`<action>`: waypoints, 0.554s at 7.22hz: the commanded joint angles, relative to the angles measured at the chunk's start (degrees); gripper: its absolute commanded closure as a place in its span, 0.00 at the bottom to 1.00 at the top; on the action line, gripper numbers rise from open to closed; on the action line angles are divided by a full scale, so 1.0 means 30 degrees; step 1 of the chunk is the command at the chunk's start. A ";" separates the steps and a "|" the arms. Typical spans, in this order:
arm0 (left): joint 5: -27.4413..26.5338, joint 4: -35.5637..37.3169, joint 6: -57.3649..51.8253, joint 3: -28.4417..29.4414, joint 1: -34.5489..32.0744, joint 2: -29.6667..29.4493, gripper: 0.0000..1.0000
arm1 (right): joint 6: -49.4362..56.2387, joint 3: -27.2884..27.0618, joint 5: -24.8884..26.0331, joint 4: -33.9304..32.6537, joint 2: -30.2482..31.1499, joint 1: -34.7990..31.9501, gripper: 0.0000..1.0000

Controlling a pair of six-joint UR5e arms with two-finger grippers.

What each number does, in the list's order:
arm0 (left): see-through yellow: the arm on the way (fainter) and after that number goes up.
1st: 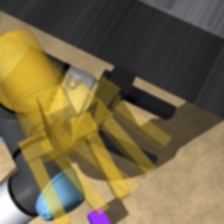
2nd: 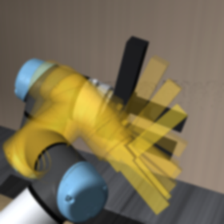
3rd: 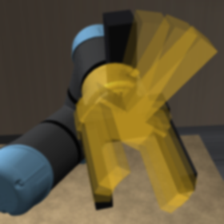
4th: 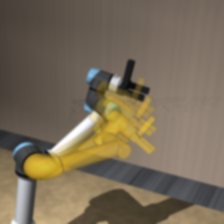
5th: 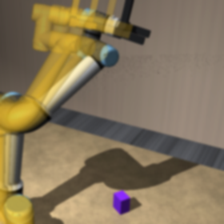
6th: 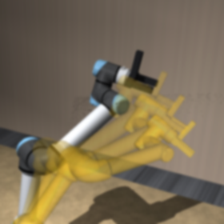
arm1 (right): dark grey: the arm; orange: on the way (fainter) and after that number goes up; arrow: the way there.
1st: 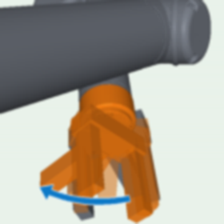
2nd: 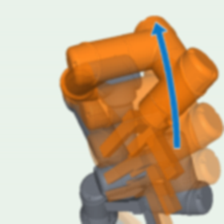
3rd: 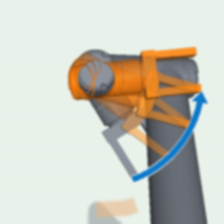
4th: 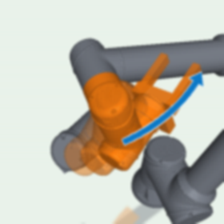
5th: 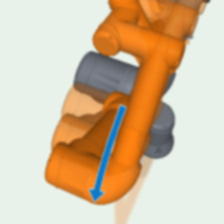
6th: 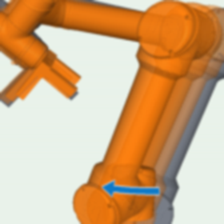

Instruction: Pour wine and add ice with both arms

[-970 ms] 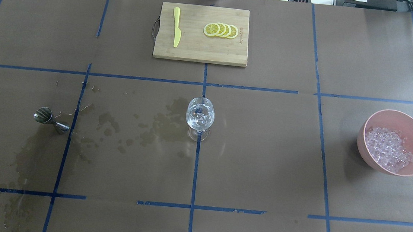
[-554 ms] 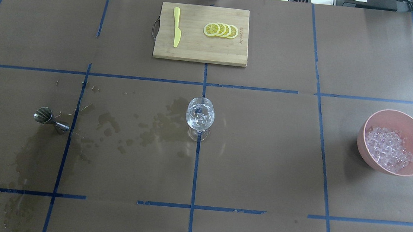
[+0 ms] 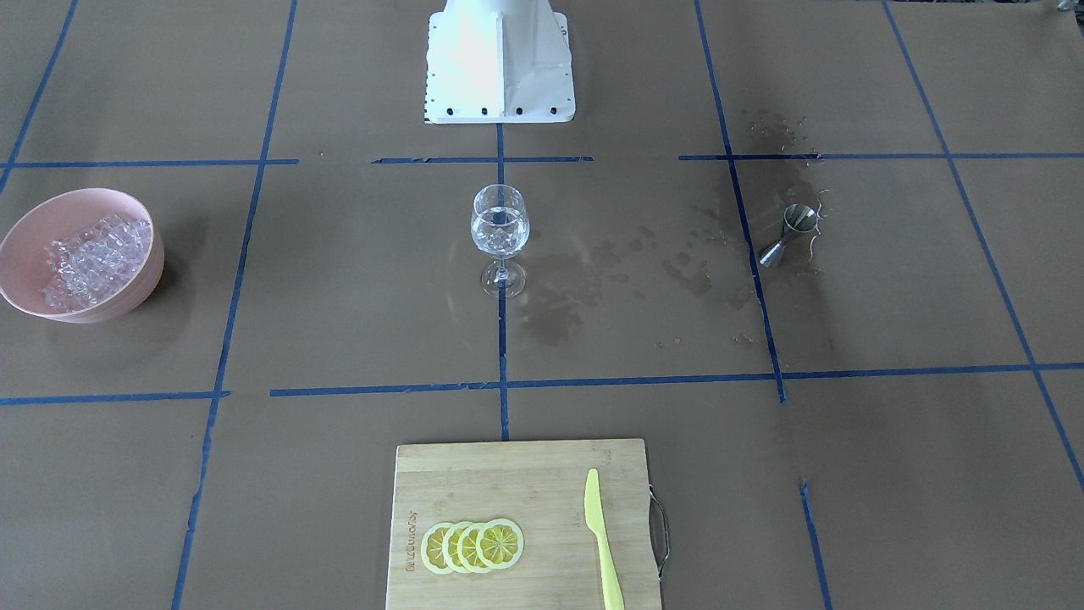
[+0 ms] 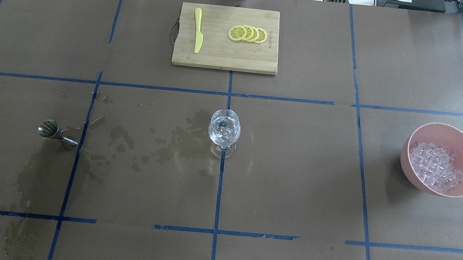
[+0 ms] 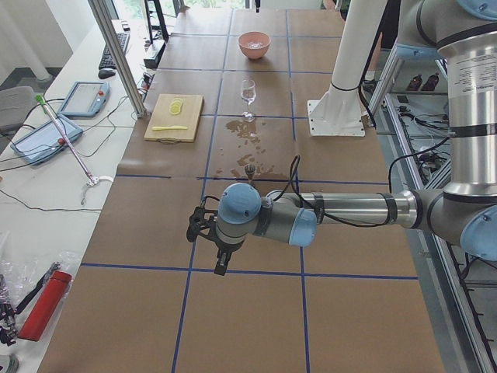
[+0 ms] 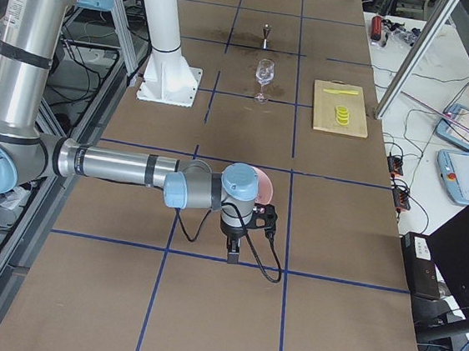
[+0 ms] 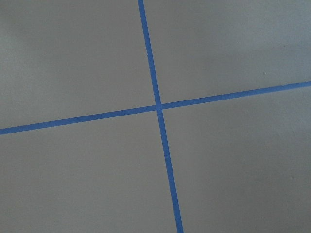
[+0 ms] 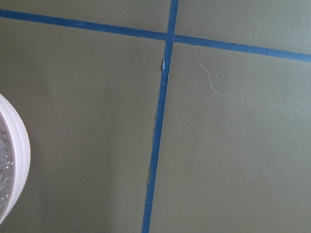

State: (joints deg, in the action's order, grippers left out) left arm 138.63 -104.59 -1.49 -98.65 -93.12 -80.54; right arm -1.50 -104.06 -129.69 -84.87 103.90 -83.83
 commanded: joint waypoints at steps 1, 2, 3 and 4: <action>0.0022 0.0000 0.0000 0.0040 0.0014 0.0010 0.00 | 0.0823 -0.0997 0.0048 -0.0893 0.0842 -0.0063 0.00; 0.0022 0.0000 0.0000 0.0070 0.0014 0.0010 0.00 | 0.0736 -0.0706 -0.0186 -0.1036 0.0815 -0.0034 0.00; 0.0022 0.0000 0.0000 0.0070 0.0014 0.0010 0.00 | 0.0939 -0.0442 -0.0710 -0.0950 0.0844 -0.0034 0.00; 0.0022 0.0000 0.0000 0.0070 0.0014 0.0010 0.00 | 0.1028 -0.0585 -0.0715 -0.0950 0.0902 -0.0034 0.00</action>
State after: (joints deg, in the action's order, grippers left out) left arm 138.69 -104.59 -1.49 -98.46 -93.08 -80.51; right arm 1.15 -105.82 -131.19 -87.72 106.39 -83.95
